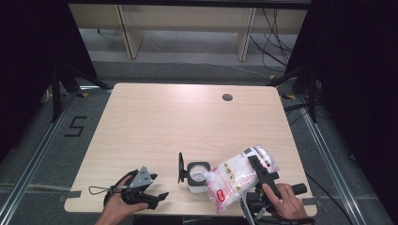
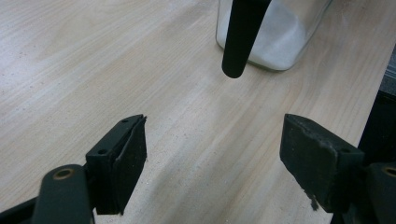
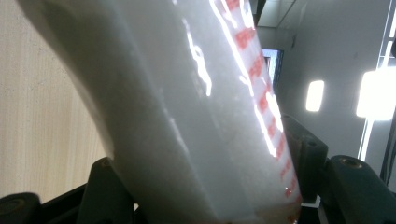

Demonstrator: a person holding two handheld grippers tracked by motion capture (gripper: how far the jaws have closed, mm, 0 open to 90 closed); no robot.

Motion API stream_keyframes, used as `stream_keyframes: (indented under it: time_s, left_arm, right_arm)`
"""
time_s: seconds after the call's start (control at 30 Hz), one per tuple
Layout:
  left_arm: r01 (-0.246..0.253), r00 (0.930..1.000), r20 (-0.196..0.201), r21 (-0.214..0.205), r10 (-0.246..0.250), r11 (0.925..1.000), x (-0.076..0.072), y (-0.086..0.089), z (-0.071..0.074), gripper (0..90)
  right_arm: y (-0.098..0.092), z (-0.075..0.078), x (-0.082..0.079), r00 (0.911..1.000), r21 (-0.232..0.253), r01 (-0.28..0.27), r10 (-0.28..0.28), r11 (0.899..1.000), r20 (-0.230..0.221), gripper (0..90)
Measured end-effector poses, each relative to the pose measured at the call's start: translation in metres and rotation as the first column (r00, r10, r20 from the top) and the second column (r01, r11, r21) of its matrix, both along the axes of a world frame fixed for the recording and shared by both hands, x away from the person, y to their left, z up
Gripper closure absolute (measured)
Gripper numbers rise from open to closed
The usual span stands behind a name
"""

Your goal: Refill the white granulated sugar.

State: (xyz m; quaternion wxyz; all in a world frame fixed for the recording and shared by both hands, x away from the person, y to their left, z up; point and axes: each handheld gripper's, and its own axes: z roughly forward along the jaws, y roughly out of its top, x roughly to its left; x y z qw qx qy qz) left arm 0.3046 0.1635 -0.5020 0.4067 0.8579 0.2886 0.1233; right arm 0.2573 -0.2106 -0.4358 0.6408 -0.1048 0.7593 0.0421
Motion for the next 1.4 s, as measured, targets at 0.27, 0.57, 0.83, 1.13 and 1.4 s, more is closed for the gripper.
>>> stream_keyframes:
  time_s: [0.27, 0.57, 0.83, 1.13, 1.4]
  left_arm:
    - [-0.004, 1.0000, -0.004, -0.004, 0.004, 1.0000, 0.0001, -0.0002, -0.0001, 22.5]
    - [-0.002, 0.9999, -0.010, -0.011, 0.002, 0.9999, 0.0000, -0.0005, -0.0008, 22.5]
    - [-0.003, 1.0000, -0.004, -0.008, 0.003, 1.0000, 0.0000, -0.0003, 0.0000, 22.5]
    - [0.000, 0.9999, -0.011, -0.010, 0.000, 1.0000, -0.0003, -0.0003, -0.0004, 22.5]
    - [-0.003, 1.0000, -0.006, -0.013, 0.003, 0.9999, -0.0004, -0.0002, 0.0002, 22.5]
  right_arm:
    - [0.0000, 0.0010, 0.0039, 0.9989, -0.039, -0.041, 0.042, 0.998, 0.022, 42.4]
    - [-0.0024, 0.0002, 0.0028, 1.0000, -0.011, -0.006, 0.006, 1.000, 0.001, 42.5]
    - [0.0000, -0.0010, 0.0013, 0.9998, 0.010, -0.021, 0.021, 1.000, 0.004, 42.5]
    - [-0.0034, 0.0009, 0.0030, 1.0000, 0.002, 0.009, -0.009, 1.000, -0.002, 42.6]
    - [-0.0003, -0.0005, 0.0001, 1.0000, 0.022, 0.002, -0.002, 1.000, -0.008, 42.8]
